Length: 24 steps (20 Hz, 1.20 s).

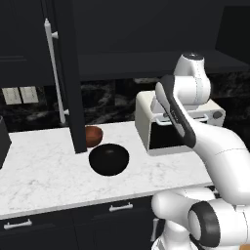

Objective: Pick up the bowls on the counter and stack them on top of one another in the open cabinet. Place the smaller bowl on top of the larger bowl.

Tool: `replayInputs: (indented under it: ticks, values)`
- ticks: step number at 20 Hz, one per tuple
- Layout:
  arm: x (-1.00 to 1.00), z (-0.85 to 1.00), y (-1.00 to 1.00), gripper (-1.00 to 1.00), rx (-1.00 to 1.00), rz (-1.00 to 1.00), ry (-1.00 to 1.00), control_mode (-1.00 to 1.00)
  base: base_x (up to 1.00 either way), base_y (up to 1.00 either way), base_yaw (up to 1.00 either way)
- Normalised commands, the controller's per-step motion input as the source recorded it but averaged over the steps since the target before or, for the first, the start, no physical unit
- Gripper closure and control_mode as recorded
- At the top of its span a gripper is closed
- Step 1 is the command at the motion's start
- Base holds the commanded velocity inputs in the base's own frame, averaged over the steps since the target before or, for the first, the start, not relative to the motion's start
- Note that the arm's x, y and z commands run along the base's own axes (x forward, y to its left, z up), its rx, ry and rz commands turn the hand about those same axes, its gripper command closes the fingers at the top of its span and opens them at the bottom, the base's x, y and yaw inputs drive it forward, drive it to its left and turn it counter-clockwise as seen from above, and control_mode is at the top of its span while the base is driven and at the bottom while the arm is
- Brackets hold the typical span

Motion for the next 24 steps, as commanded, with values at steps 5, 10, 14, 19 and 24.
replayInputs:
  ticks: [5,10,14,19,24]
  values:
    - [-0.38,0.0,0.19,-1.0,0.0,0.05,-0.03,-1.0,0.0,0.0,0.0]
    - [-0.41,0.0,0.92,-1.0,-0.01,0.16,-0.04,-1.0,0.0,0.0,0.0]
    - [-0.14,0.0,1.0,-1.0,-0.05,0.16,-0.06,-1.0,0.0,0.0,0.0]
    - [-0.12,0.0,0.87,-1.0,-0.04,0.23,-0.06,-1.0,0.0,0.0,0.0]
    - [0.02,-0.08,0.78,-1.0,-0.02,0.31,-0.01,-1.0,0.0,0.0,0.0]
